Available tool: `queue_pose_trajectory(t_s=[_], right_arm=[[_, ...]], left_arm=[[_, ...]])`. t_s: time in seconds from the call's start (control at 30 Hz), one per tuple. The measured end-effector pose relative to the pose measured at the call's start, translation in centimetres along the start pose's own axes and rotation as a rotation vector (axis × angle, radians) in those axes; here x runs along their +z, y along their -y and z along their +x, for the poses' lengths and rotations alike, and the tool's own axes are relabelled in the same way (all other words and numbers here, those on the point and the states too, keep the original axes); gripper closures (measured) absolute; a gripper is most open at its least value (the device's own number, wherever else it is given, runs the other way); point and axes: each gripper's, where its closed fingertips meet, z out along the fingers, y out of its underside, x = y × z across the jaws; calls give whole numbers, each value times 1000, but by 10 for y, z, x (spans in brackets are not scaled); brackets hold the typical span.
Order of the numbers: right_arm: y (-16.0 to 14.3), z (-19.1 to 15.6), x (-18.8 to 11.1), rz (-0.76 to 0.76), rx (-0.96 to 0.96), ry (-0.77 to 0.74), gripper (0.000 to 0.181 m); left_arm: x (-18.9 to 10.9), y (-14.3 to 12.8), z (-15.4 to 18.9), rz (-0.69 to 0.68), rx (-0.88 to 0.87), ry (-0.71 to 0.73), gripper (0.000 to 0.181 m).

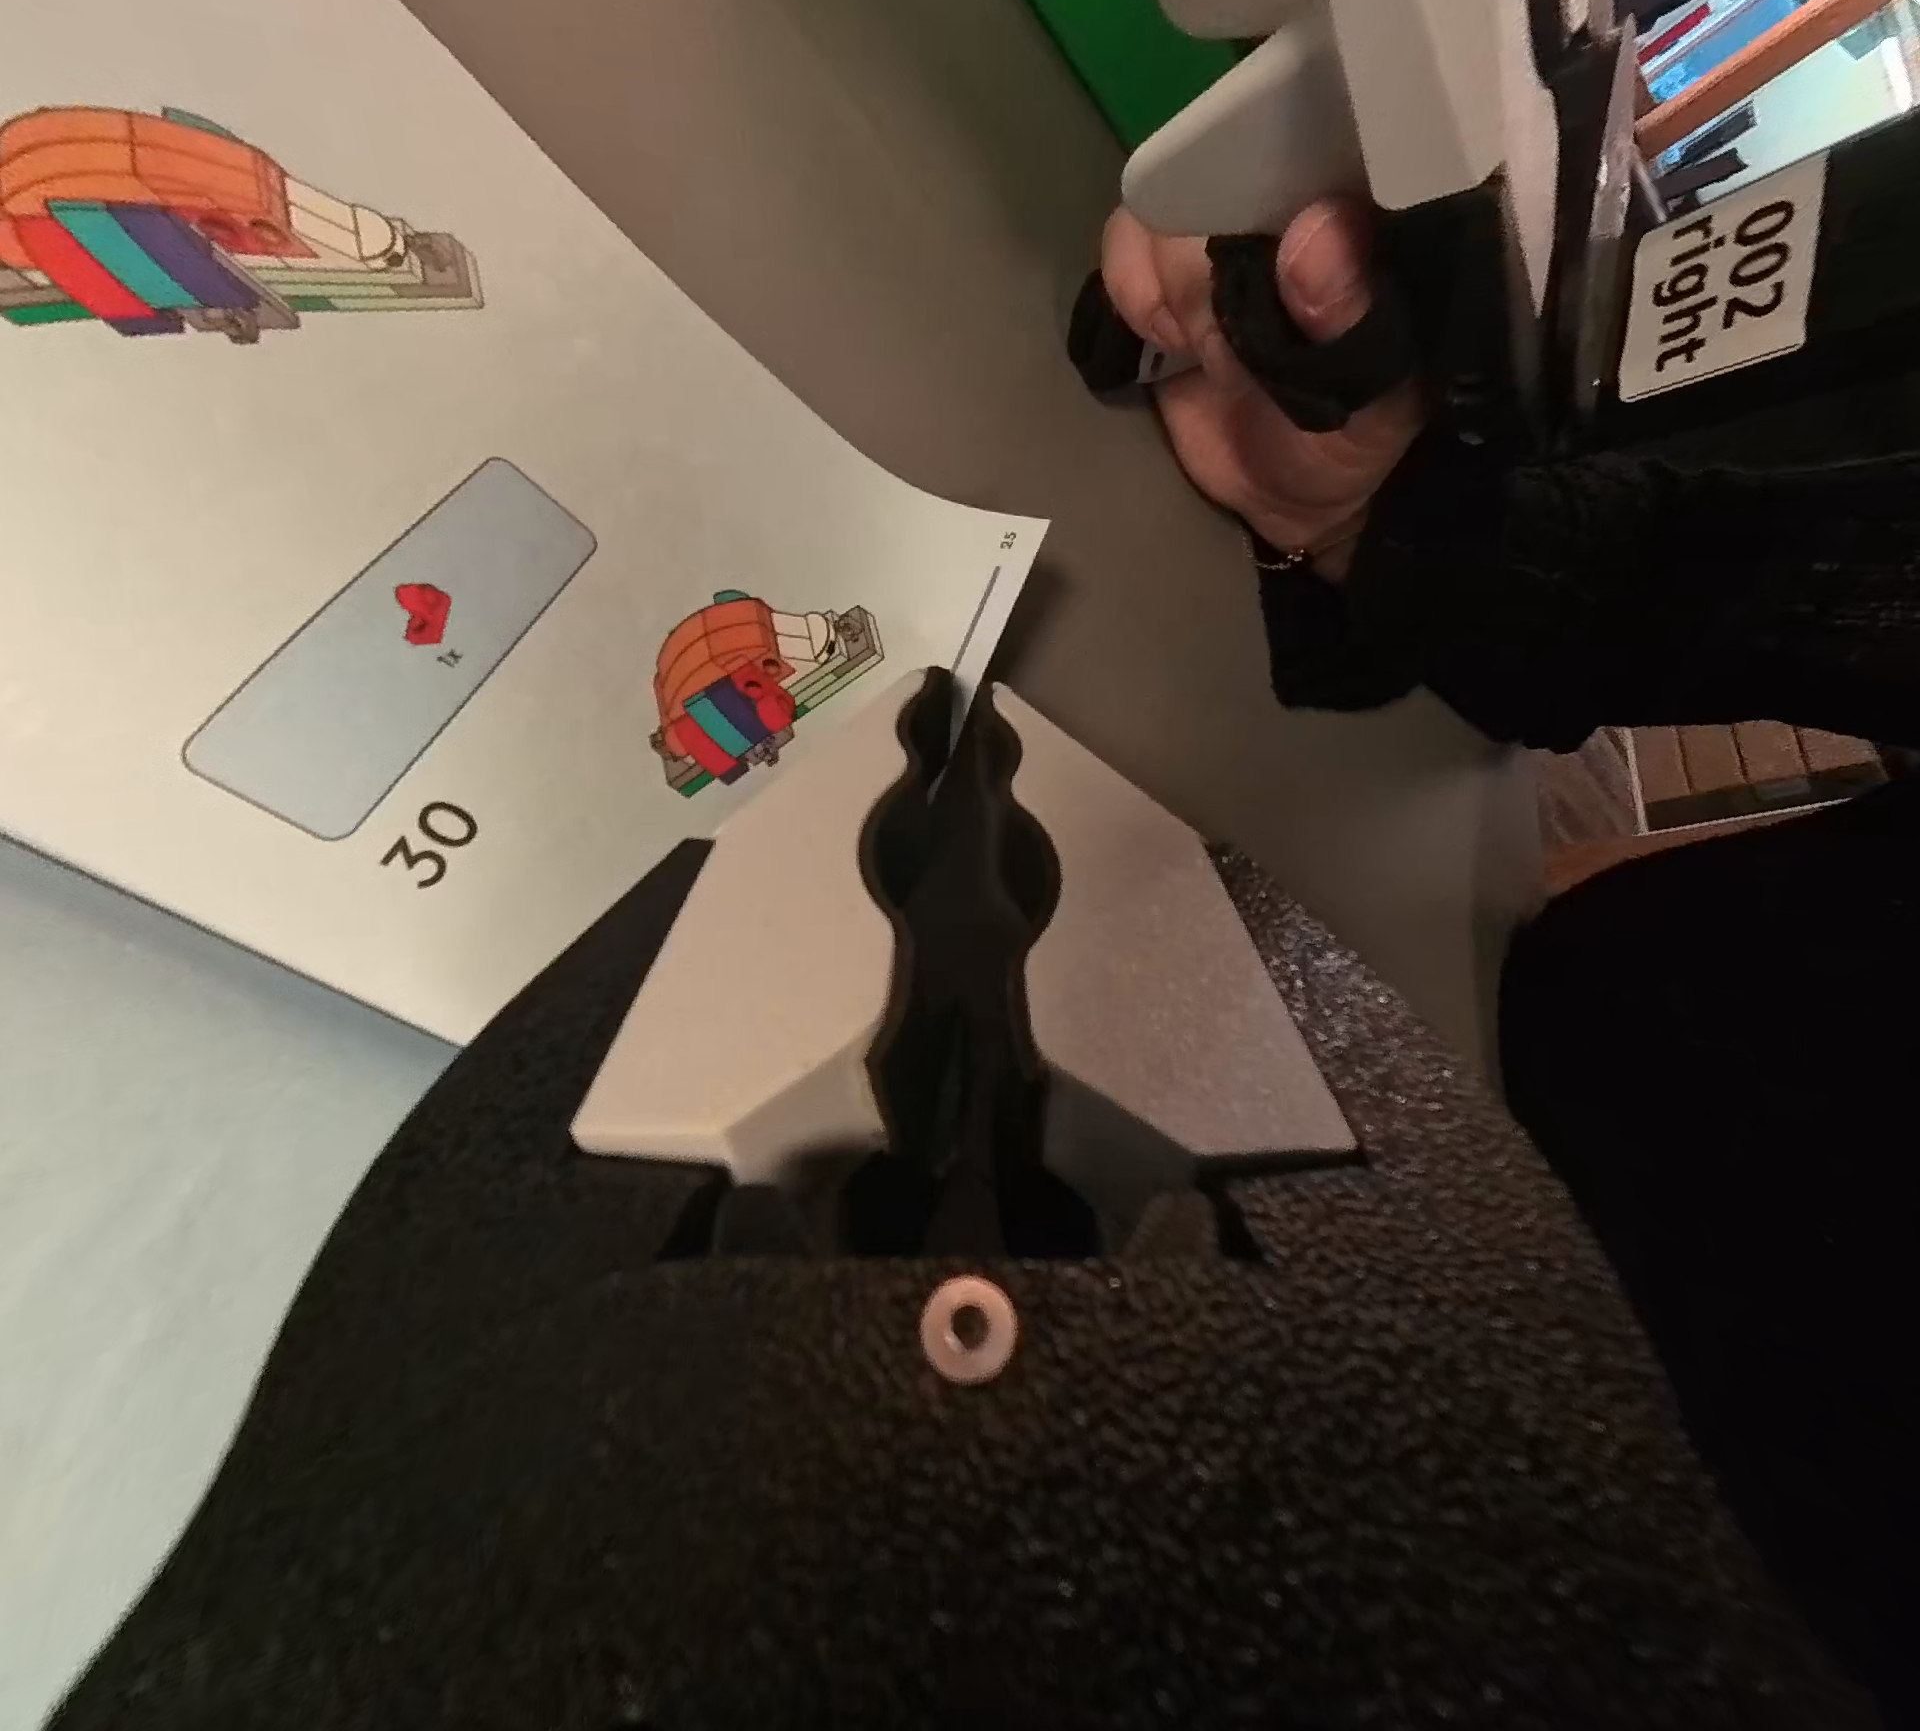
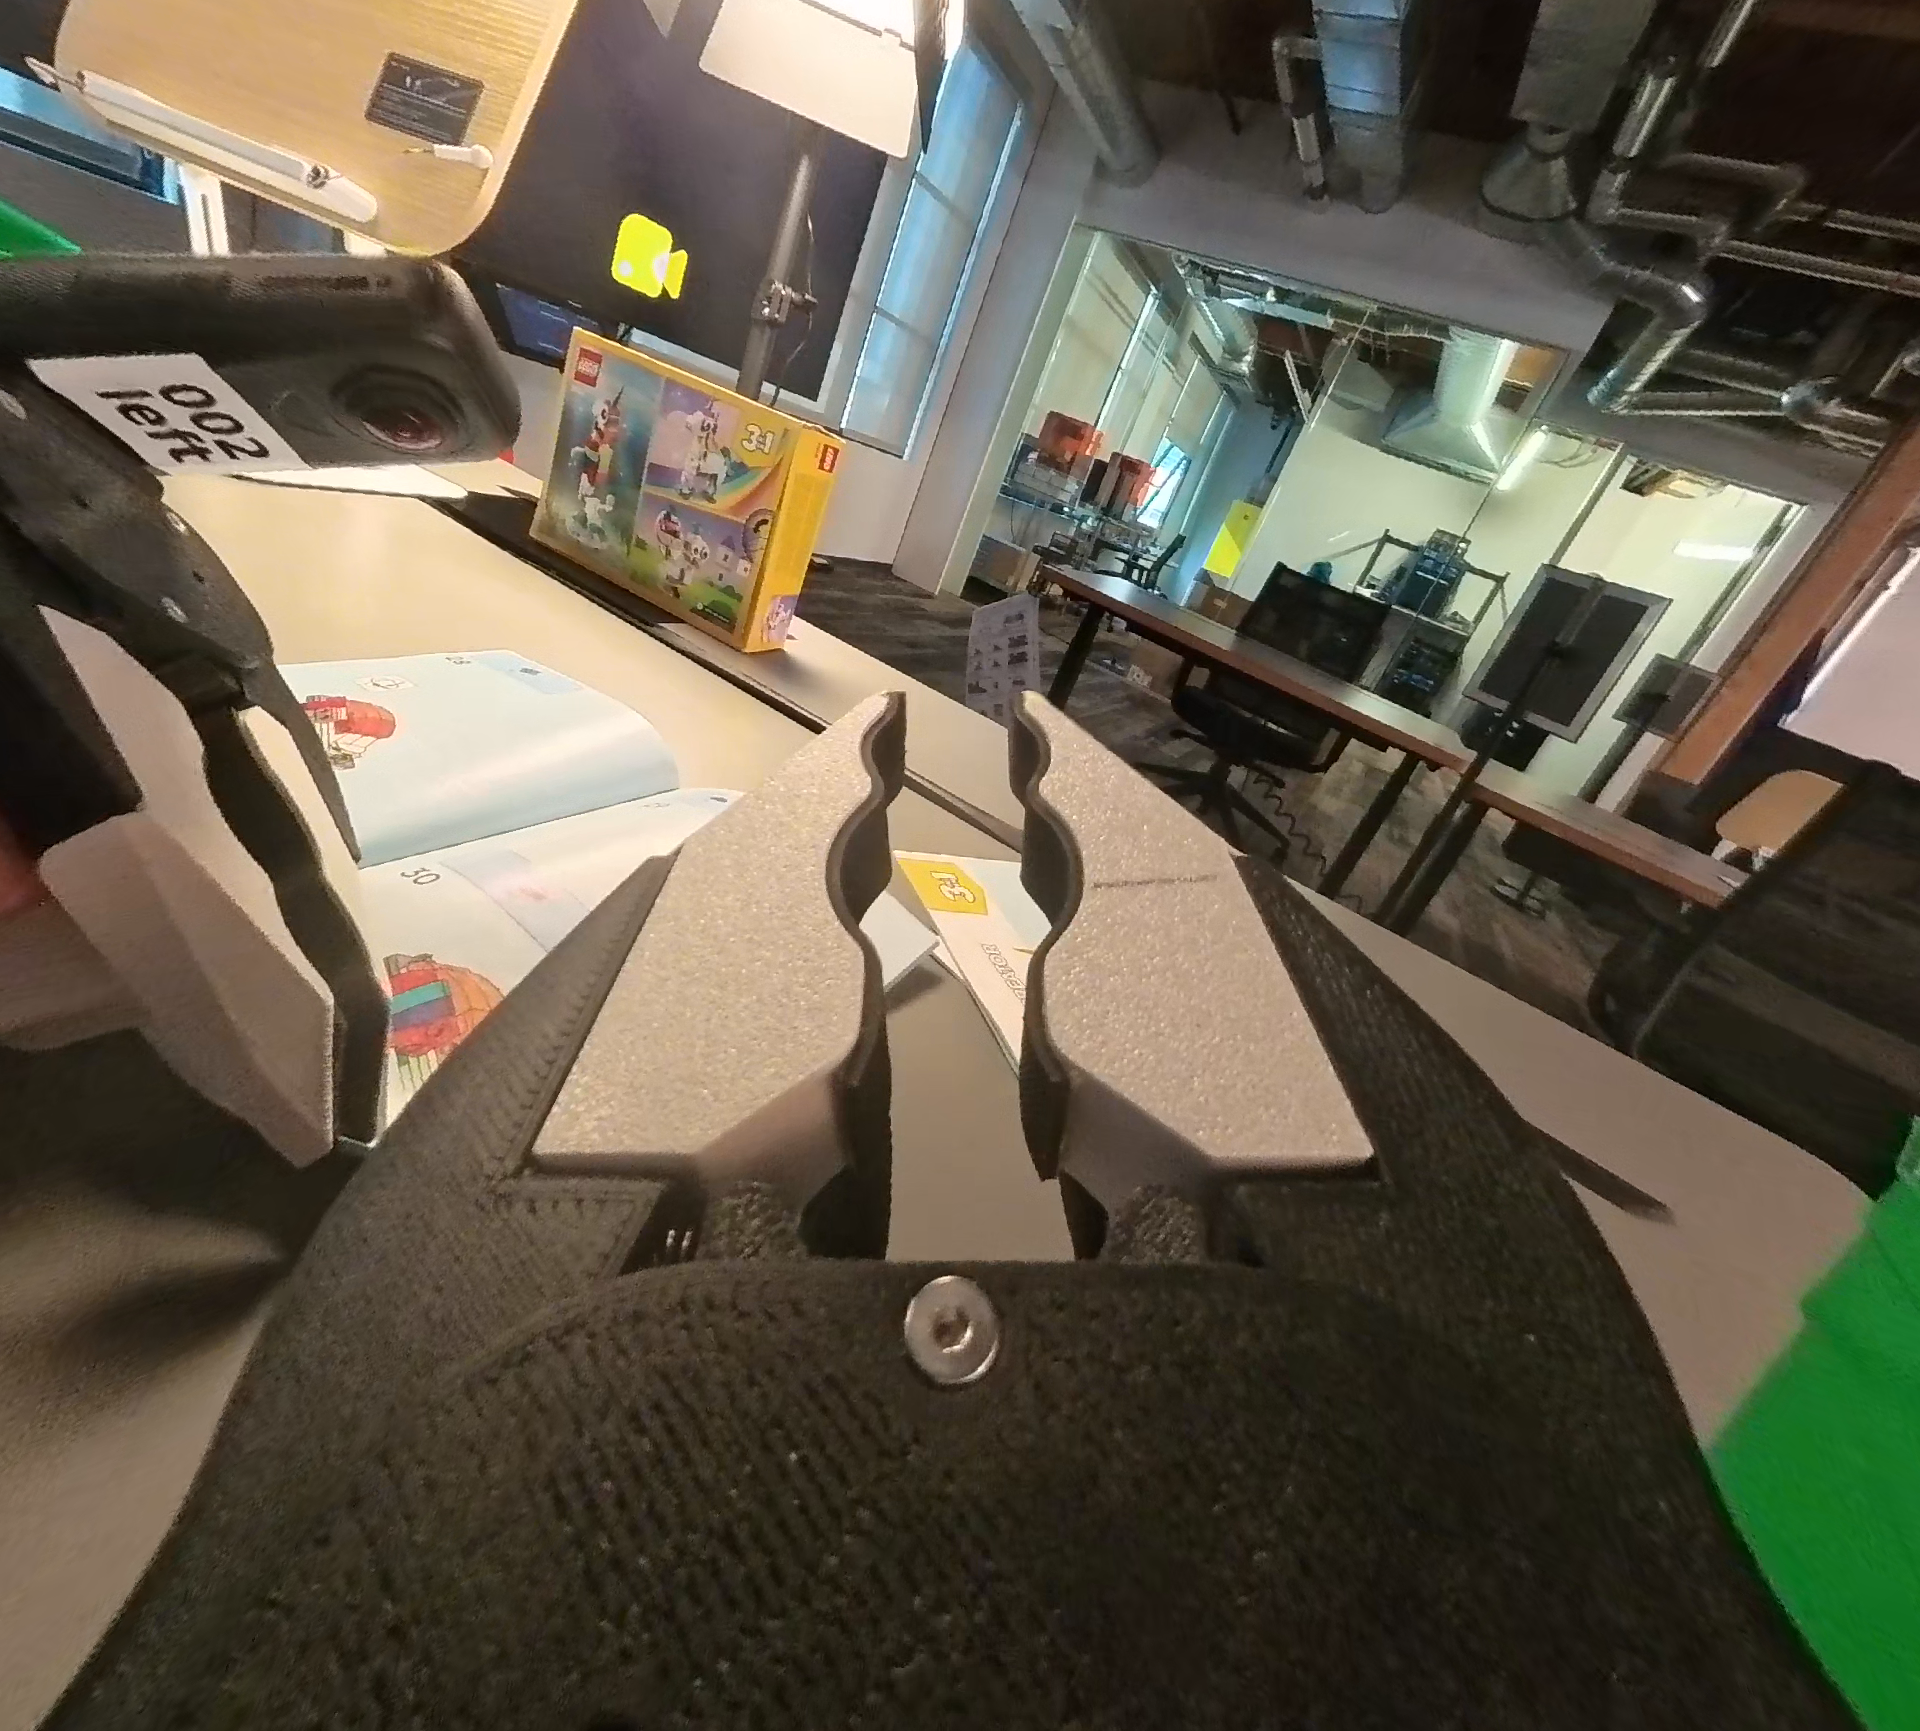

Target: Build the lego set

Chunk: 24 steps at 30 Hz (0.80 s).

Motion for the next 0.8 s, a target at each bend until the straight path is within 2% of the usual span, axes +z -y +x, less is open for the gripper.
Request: queue_pose_trajectory(t_s=[0.8], right_arm=[[3, 0, -1, 14, -5, -3, 166]], left_arm=[[0, 0, 2, 0, -21, -16, 177]])
